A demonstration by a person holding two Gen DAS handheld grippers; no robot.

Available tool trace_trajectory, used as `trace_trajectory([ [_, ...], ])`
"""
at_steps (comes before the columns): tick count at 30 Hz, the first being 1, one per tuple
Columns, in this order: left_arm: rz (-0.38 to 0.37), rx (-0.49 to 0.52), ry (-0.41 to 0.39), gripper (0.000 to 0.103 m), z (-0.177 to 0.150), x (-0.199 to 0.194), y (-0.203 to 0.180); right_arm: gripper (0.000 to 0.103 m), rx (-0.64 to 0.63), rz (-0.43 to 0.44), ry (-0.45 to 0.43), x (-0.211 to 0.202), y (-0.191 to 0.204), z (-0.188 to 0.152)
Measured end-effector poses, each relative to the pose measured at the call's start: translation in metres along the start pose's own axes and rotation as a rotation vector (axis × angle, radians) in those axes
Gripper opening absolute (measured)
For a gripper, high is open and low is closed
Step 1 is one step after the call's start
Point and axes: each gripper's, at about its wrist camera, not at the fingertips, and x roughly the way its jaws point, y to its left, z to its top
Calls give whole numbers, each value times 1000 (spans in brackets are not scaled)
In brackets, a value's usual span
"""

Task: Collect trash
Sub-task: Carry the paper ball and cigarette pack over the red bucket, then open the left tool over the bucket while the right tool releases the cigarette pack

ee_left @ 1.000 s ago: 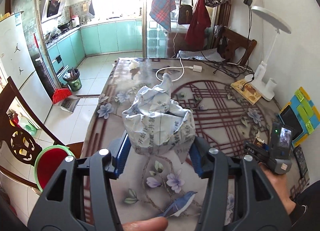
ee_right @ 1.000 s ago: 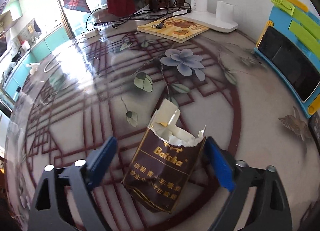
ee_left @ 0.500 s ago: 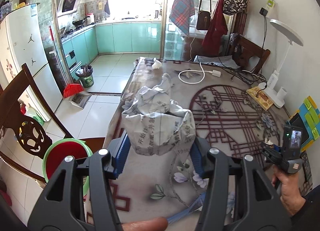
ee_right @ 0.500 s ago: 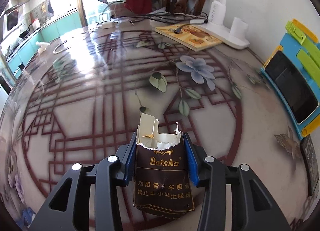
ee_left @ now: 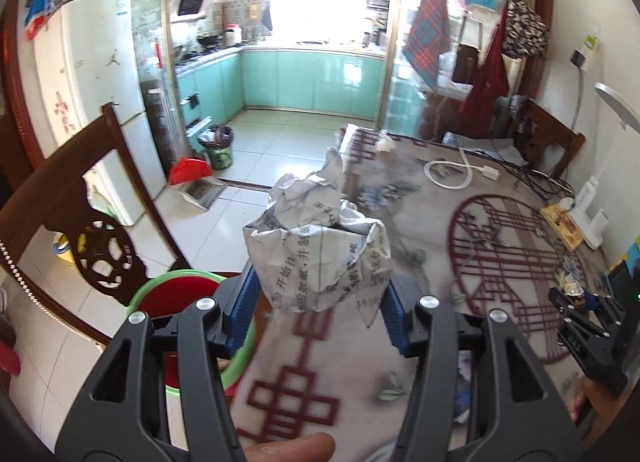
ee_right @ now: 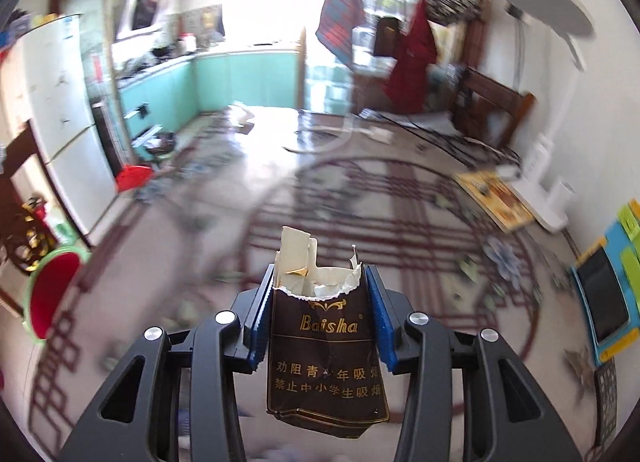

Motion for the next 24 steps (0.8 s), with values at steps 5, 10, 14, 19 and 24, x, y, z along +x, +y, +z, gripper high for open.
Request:
trace_trajectory([
  [5,71,-78,0,53,2,3,49,42,-82,118,-24,-6,69,23],
  [10,154,-131,39,53,-3,19,99,42,-184,207,-45,-11,144,36],
  [14,202,-160,88,53,-12,39,134,42,-248,257,-50,-12,189,37],
  [19,230,-189,158,53,-31,69,171,42,-303,311,-39,-4,235,36],
  [24,244,-215,237,53,-54,98,201,42,-340,342,-27,7,268,34],
])
